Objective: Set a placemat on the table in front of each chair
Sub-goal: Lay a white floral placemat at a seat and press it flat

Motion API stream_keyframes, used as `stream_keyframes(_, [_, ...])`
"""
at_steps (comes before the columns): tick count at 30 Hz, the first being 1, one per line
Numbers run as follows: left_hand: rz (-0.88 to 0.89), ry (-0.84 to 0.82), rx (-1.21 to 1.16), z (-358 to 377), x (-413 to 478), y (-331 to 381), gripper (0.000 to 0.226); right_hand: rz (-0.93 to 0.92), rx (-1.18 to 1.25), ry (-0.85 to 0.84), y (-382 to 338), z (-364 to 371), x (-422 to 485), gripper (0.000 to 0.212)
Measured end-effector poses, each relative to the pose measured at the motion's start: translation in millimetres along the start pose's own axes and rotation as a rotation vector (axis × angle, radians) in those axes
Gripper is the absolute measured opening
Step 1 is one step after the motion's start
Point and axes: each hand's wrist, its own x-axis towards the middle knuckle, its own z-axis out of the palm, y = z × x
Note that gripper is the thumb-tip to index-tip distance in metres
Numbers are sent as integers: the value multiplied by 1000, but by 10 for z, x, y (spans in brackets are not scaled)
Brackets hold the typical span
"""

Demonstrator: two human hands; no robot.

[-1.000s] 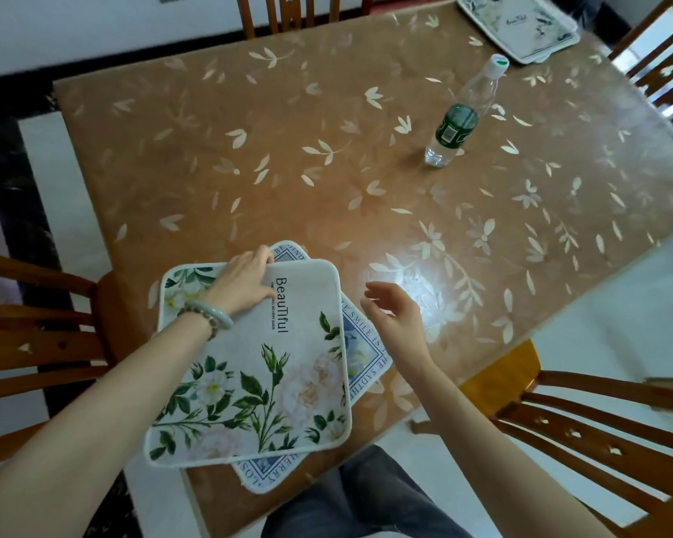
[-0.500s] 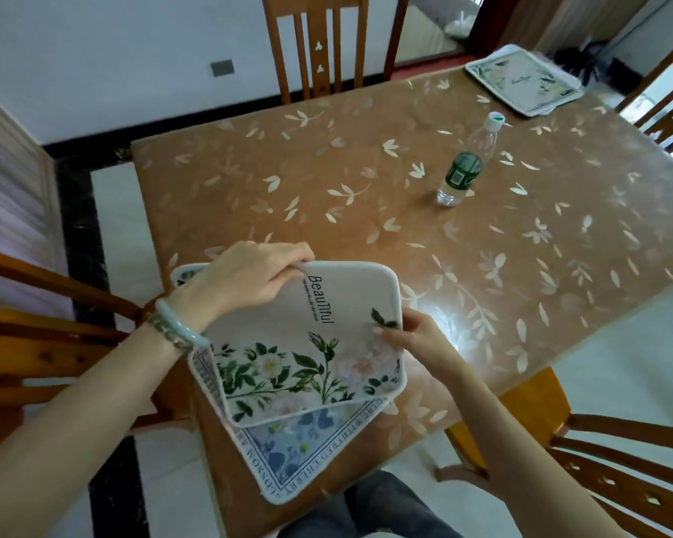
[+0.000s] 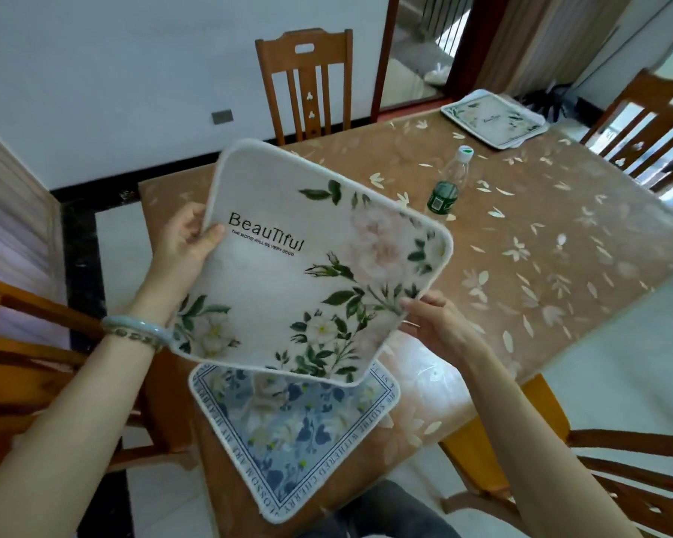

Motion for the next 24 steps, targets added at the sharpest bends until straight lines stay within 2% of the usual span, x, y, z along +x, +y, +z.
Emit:
stream_keyframes(3, [-173, 101, -323, 217, -63, -176, 15, 17, -55, 59, -4, 2, 6, 36])
stream_keyframes(5, [-253, 153, -400, 397, -94, -292, 12, -36, -126, 210, -26, -34, 7, 26])
stream_keyframes(8, [-380, 189, -369, 682, -140, -499, 9, -147, -321, 425, -75, -176, 45, 10])
stream_keyframes(10, [-449, 212, -349, 899, -142, -626, 7, -150, -397, 493, -124, -340, 87, 3])
stream_keyframes(15, [-535, 213, -368, 1450, -80, -780, 11, -141, -515, 554, -272, -910, 208, 11])
stream_keyframes(20, [-676, 95, -287, 2218, -50, -899, 7, -104, -553, 662, -555, -1879, 337, 8])
stream_keyframes(24, [-773, 78, -243, 2986, -86, -904, 13, -10, -643, 649, -758, -2695, 461, 9])
